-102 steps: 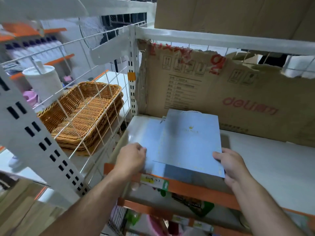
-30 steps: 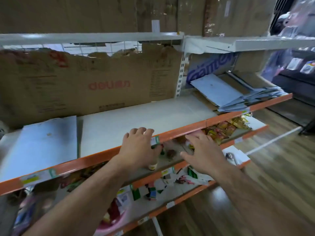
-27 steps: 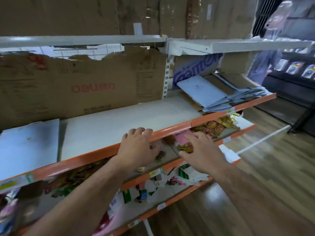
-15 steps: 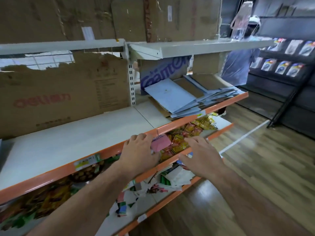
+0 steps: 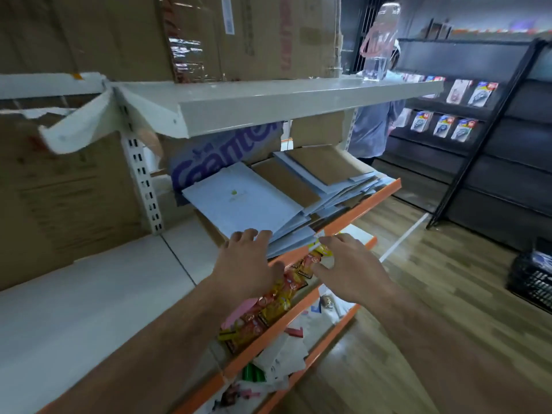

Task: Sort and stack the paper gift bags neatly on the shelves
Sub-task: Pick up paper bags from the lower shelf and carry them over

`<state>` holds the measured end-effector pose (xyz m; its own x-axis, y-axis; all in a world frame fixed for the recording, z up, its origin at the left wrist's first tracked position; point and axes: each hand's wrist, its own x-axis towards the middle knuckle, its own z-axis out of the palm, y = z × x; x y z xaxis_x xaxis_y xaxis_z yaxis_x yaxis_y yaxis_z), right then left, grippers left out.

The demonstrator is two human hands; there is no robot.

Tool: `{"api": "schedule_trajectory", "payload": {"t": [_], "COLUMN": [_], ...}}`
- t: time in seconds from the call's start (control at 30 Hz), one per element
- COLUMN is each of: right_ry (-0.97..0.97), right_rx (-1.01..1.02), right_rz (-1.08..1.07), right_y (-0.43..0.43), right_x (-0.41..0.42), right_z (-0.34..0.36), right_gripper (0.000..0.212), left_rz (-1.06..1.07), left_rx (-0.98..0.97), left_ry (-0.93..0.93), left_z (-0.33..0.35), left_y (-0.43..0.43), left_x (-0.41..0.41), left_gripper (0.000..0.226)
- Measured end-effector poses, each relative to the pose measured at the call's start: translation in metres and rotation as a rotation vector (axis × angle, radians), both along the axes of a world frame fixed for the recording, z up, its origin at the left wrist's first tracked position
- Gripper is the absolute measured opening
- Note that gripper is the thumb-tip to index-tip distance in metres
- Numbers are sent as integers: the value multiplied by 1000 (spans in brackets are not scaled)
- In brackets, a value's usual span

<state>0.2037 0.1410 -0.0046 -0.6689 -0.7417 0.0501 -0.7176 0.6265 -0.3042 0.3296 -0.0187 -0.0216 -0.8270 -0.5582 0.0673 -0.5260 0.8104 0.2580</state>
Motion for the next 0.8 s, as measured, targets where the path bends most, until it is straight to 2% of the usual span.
{"api": "schedule_trajectory", "payload": {"t": [0.2, 0.3, 0.4, 0.53, 0.57, 0.67, 0.73, 0.8], "right_ry": [-34, -147, -214, -314, -392, -799, -1057, -1234], "right_rx": [-73, -180, -213, -252, -274, -491, -596, -644], "right_rz": [31, -4, -37, -40, -64, -132, -176, -214], "right_y": [-37, -52, -68, -90, -95, -108, -116, -122], "right_x": [-73, -125, -187, -265, -283, -329, -349, -359], "right_z": [1, -1, -8, -14, -14, -18, -19, -21], "right_gripper": [50, 40, 44, 38, 34, 29, 7, 7], "left_rz": [34, 53, 121, 204, 224, 295, 361, 420], "left_rx": [-7, -16, -20, 28, 39, 38, 40, 34], "left_ry": [3, -16, -32, -13, -23, -58, -62, -63], "left_z": [-1, -5, -8, -8, -8, -10, -10, -12], "left_y": [-35, -47, -52, -47, -46, -43, -39, -35], "left_x": [-64, -101, -142, -196, -209, -238, -252, -260], "left_gripper": [66, 67, 67, 70, 73, 74, 74, 73]}}
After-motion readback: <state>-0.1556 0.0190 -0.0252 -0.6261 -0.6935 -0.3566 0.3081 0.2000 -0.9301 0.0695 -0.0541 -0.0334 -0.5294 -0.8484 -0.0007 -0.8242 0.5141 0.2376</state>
